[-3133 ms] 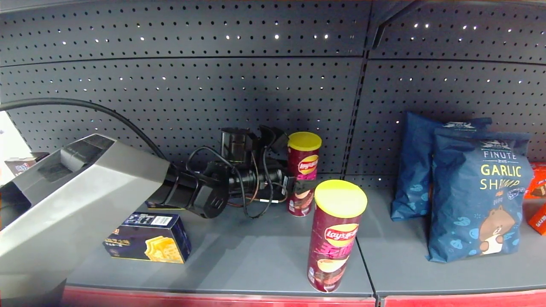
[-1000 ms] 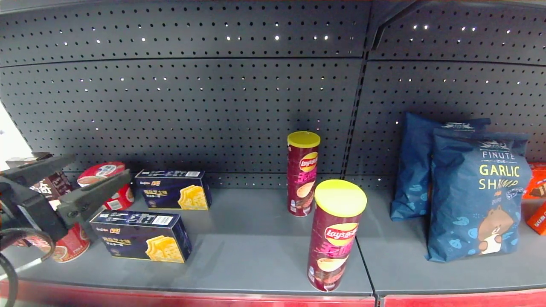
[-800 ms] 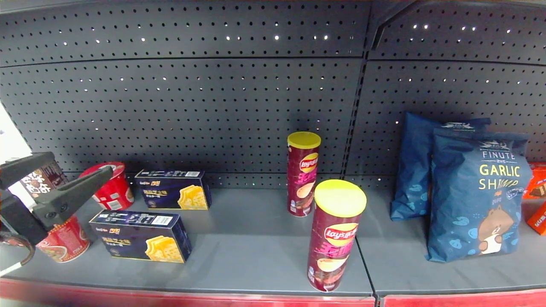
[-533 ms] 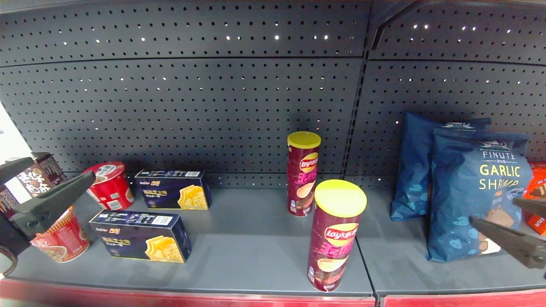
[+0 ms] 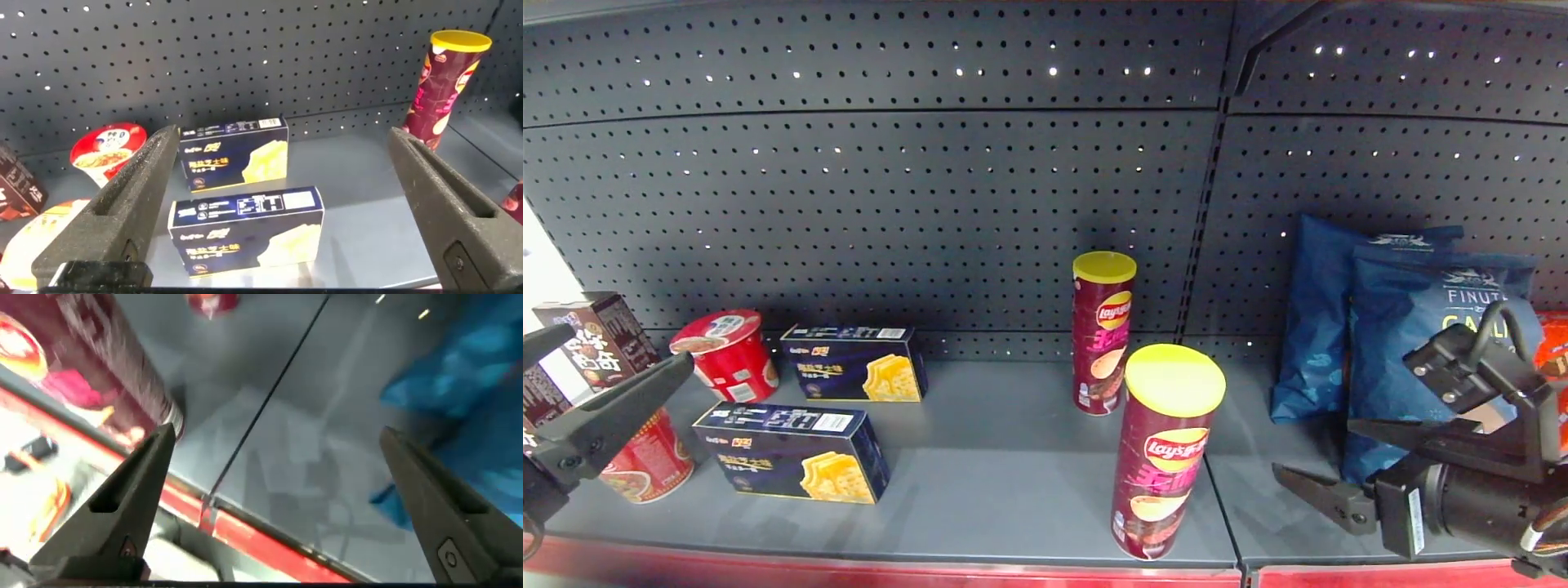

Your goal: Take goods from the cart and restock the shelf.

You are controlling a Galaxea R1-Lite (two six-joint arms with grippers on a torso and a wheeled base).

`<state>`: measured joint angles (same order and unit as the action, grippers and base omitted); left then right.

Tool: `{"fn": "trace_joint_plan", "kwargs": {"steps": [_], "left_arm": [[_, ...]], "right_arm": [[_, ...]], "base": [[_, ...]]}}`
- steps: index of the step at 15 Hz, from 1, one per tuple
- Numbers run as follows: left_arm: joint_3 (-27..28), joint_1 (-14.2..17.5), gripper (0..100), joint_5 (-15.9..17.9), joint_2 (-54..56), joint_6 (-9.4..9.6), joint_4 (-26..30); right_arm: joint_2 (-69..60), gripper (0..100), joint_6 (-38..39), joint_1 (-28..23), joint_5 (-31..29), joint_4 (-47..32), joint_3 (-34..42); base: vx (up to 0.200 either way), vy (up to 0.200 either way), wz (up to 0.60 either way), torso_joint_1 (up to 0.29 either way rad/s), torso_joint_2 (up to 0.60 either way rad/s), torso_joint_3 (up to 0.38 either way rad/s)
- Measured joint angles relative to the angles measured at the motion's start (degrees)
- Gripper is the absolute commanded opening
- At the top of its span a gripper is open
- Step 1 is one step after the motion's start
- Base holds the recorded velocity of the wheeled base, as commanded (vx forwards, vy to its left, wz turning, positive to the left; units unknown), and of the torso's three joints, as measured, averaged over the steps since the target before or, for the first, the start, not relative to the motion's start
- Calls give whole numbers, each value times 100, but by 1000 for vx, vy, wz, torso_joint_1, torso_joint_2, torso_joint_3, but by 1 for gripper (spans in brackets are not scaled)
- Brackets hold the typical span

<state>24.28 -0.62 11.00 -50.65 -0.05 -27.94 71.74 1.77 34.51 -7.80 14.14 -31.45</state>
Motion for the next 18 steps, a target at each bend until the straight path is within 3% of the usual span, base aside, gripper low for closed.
{"fn": "trace_joint_plan", "kwargs": {"steps": [8,18], "left_arm": [[-4,-20,100,6,-43,5,0],[2,-12,100,116,-212,5,-2]], "right_arm": [[830,100,0,182,-21,-18,-85],[1726,100,-11,421,-11,20,-824]], "base": [[0,0,0,0,0,0],[0,0,0,0,0,0]]}}
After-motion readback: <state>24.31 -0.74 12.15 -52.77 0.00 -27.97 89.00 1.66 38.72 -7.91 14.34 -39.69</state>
